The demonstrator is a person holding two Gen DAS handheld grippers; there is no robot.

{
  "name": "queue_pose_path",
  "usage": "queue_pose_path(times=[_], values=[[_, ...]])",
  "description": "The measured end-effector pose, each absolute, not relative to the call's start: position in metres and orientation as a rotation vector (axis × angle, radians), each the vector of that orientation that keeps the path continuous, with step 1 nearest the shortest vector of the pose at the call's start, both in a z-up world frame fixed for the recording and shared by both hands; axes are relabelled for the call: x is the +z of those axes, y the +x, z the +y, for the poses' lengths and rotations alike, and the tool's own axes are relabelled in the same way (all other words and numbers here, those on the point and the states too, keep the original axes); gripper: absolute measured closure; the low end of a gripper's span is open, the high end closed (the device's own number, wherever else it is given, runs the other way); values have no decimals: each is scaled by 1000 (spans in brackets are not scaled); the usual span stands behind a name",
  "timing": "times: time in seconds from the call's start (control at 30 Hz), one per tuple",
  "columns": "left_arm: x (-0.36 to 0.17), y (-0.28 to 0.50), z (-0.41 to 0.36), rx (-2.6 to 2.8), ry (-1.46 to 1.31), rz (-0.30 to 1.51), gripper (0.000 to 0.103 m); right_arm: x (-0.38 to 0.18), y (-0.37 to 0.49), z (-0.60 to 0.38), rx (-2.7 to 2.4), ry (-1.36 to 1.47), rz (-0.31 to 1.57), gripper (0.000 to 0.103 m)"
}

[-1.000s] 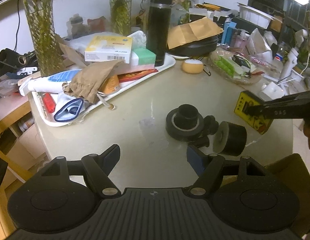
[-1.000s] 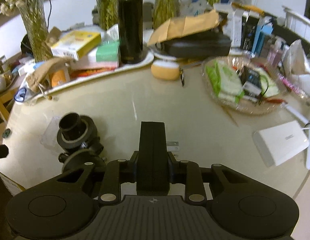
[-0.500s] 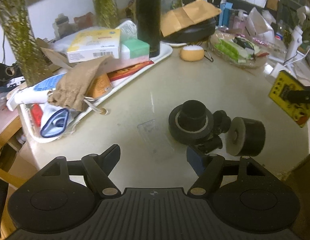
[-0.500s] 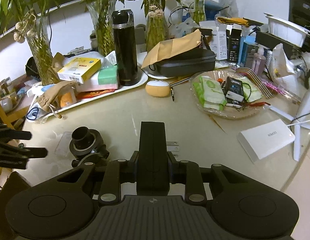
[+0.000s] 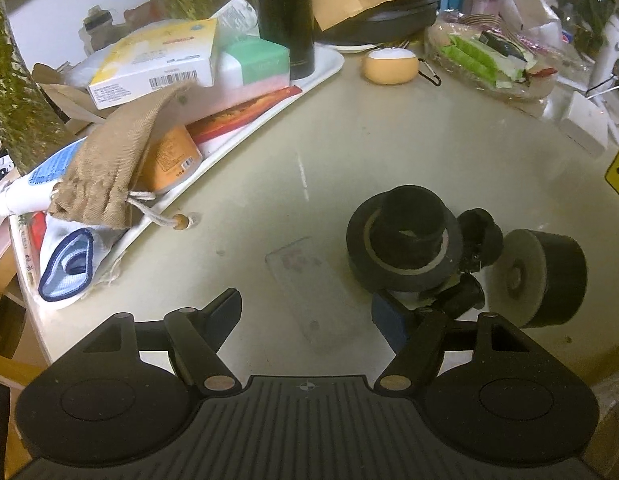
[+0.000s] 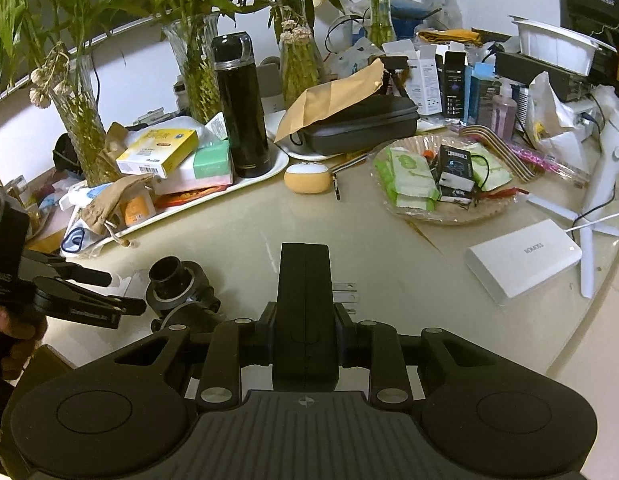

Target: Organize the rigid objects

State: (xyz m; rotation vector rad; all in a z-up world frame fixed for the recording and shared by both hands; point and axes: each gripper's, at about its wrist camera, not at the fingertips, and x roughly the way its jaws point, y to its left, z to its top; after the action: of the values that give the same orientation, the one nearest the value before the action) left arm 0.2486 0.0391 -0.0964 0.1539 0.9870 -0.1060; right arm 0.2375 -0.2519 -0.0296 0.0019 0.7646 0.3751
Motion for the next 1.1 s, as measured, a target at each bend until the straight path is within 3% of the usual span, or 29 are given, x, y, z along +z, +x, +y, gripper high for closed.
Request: queue_pose_path(times=[0.1,0.23,0.47,0.8,1.1], values=[[-101,253,38,-106,161,1000,44,-29,237,-250,384,3,759,73],[-99,255,42,-120,105,1014,70,-30,236,-247,395,-6,755,73],[-94,244,43,-143,127,1005,70,-30,235,-246,397,9,745,73],[-45,197,39,-145,61,892,70,-36,234,-258,378,32,750,73],[23,164,29,-191,36,757,70,12,202,-264,426,57,735,73]])
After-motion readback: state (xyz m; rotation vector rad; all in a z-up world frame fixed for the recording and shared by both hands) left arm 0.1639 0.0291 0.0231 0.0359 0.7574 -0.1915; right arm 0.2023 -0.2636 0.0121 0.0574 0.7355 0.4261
